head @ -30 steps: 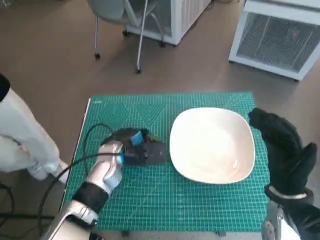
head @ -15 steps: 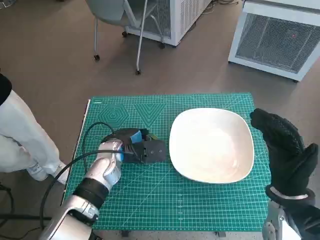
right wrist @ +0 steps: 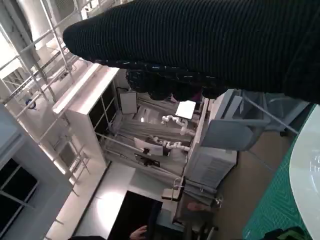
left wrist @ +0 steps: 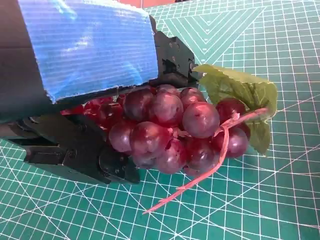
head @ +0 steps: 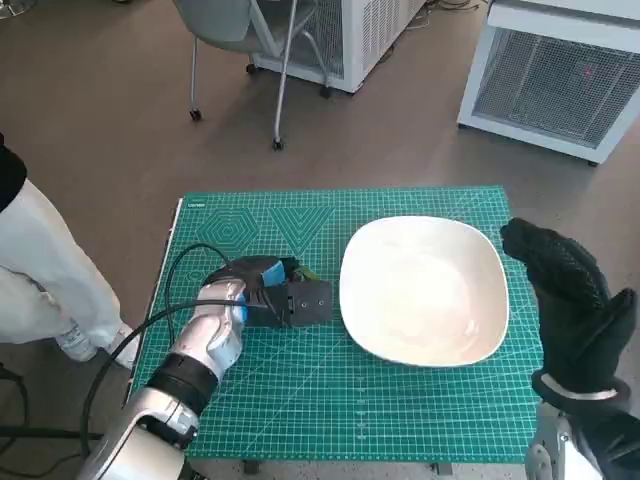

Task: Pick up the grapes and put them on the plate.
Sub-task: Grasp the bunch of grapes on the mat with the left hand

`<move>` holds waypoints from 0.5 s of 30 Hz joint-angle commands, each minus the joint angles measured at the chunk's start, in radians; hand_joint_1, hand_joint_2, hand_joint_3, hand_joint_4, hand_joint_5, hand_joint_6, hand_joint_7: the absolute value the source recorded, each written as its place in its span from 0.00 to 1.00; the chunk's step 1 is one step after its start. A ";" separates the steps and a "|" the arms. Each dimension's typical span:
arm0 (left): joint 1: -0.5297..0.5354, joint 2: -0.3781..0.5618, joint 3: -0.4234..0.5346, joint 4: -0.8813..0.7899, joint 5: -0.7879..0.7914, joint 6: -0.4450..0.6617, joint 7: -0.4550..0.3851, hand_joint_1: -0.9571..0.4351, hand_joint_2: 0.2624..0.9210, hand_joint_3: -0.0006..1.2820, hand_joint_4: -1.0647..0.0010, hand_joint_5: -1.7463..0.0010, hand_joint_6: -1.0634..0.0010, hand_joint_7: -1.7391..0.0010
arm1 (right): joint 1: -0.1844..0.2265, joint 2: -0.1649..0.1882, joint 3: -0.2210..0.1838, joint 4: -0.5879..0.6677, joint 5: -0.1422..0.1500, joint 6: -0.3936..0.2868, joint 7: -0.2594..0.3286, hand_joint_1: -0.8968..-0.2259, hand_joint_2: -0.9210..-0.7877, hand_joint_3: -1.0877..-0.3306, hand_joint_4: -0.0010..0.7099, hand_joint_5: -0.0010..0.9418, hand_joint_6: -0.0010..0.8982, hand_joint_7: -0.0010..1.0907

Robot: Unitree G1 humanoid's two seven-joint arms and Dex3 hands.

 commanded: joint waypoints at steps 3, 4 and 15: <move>-0.003 -0.004 -0.006 0.034 -0.007 -0.013 0.027 0.70 0.91 0.01 0.79 0.99 0.64 0.99 | 0.018 -0.004 0.003 0.016 -0.002 0.012 0.007 0.57 0.00 0.74 0.67 0.00 0.20 0.46; -0.002 -0.004 -0.007 0.035 -0.005 -0.018 0.040 0.71 0.93 0.02 0.76 0.99 0.62 0.99 | 0.018 -0.004 0.002 0.016 -0.001 0.012 0.008 0.57 0.00 0.74 0.67 0.00 0.20 0.46; 0.048 0.019 -0.035 -0.010 0.033 -0.086 0.227 0.72 0.99 0.21 0.60 0.20 0.55 0.30 | 0.015 -0.009 0.000 0.015 0.013 0.018 0.016 0.57 0.00 0.74 0.67 0.00 0.21 0.45</move>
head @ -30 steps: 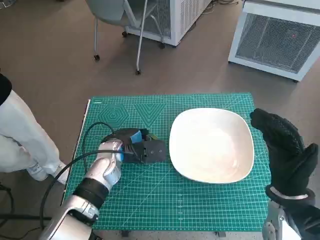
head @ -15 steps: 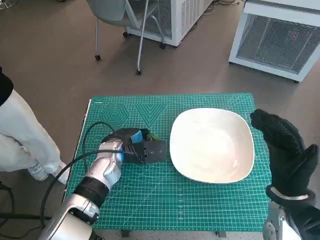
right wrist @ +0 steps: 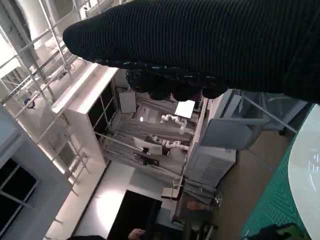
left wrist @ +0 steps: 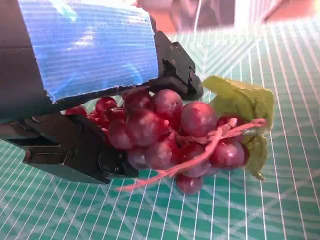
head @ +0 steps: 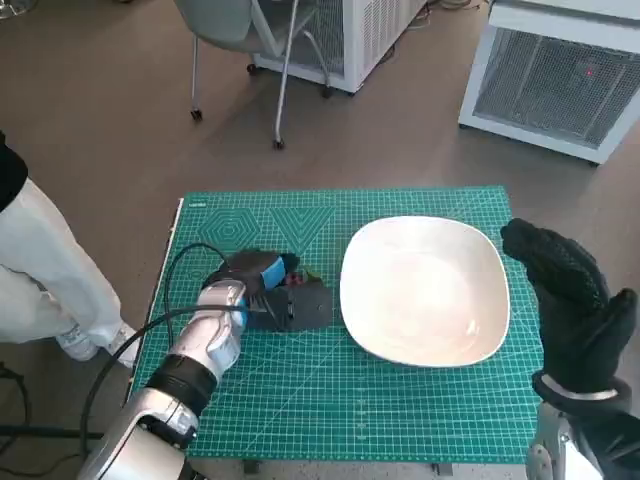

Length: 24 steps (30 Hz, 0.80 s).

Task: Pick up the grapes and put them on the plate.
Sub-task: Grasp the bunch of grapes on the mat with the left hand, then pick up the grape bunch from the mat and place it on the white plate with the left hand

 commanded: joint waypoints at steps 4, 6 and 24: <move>0.038 0.020 -0.010 -0.042 0.005 -0.040 0.027 0.70 1.00 0.18 0.60 0.13 0.47 0.36 | 0.015 -0.003 0.002 0.009 0.005 0.017 0.009 0.57 0.00 0.74 0.67 0.00 0.21 0.45; 0.040 0.025 -0.005 -0.047 -0.002 -0.052 0.019 0.69 1.00 0.17 0.60 0.10 0.43 0.40 | 0.015 -0.002 0.002 0.008 0.004 0.017 0.009 0.57 0.00 0.74 0.67 0.00 0.21 0.45; 0.025 0.034 0.002 -0.019 -0.023 -0.081 -0.003 0.69 1.00 0.15 0.59 0.09 0.39 0.43 | 0.006 0.001 0.003 0.020 -0.005 0.011 0.004 0.57 0.00 0.74 0.66 0.00 0.21 0.45</move>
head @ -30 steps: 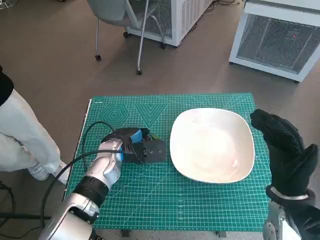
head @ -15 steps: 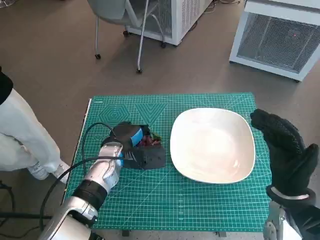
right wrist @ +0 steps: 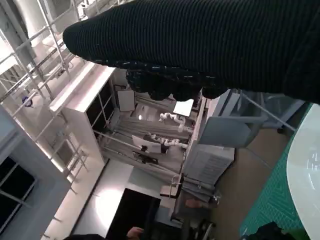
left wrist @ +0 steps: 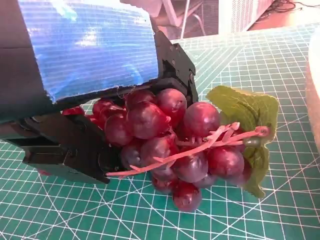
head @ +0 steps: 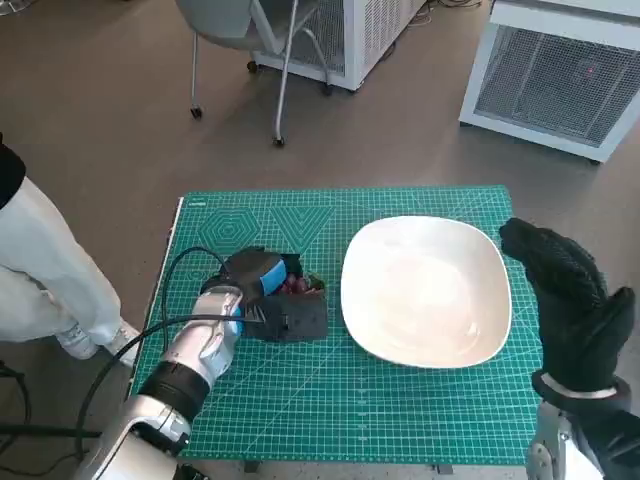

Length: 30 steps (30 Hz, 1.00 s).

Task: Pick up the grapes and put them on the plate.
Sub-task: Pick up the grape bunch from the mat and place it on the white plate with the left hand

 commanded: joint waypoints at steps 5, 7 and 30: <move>-0.002 0.009 0.006 0.008 -0.009 -0.006 -0.008 0.69 1.00 0.15 0.58 0.09 0.40 0.43 | 0.009 0.002 0.002 0.014 -0.006 0.007 -0.001 0.57 0.00 0.74 0.66 0.00 0.21 0.45; -0.002 0.009 0.007 0.009 -0.010 -0.006 -0.007 0.69 1.00 0.15 0.58 0.10 0.40 0.43 | 0.008 0.002 0.003 0.015 -0.005 0.006 -0.001 0.57 0.00 0.74 0.66 0.00 0.21 0.45; 0.043 0.061 0.047 -0.195 -0.030 -0.001 -0.051 0.69 1.00 0.14 0.53 0.20 0.47 0.31 | 0.004 0.004 0.003 0.019 -0.002 0.001 0.000 0.57 0.00 0.74 0.66 0.00 0.21 0.45</move>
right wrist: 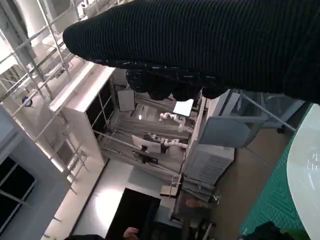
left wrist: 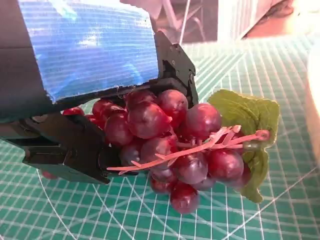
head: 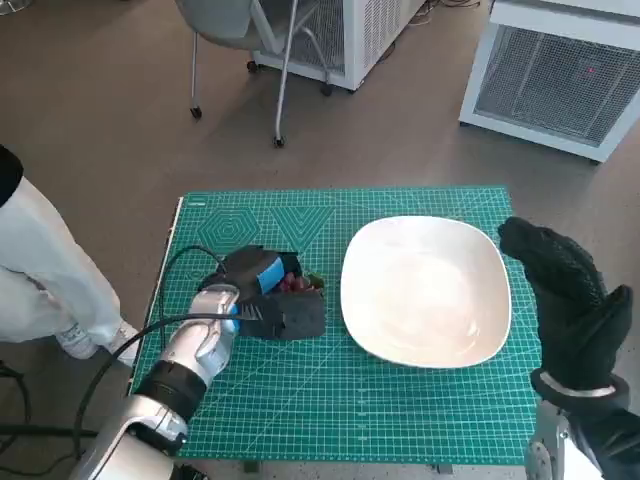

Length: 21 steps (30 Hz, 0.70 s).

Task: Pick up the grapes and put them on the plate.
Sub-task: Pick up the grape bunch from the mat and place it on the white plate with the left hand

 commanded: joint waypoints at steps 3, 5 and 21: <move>0.048 0.047 0.037 -0.203 -0.013 0.018 -0.047 0.69 1.00 0.14 0.52 0.22 0.49 0.27 | 0.007 0.004 0.001 0.018 -0.001 0.003 0.001 0.57 0.00 0.74 0.66 0.00 0.21 0.45; 0.067 0.059 0.046 -0.278 -0.006 0.037 -0.061 0.69 1.00 0.14 0.51 0.22 0.49 0.28 | 0.005 0.004 0.001 0.021 -0.001 0.001 0.002 0.57 0.00 0.74 0.66 0.00 0.21 0.45; 0.199 0.133 0.146 -0.761 0.052 0.092 -0.055 0.69 1.00 0.05 0.34 0.34 0.42 0.33 | 0.003 0.012 0.006 0.025 -0.003 -0.003 0.000 0.57 0.00 0.74 0.66 0.00 0.21 0.45</move>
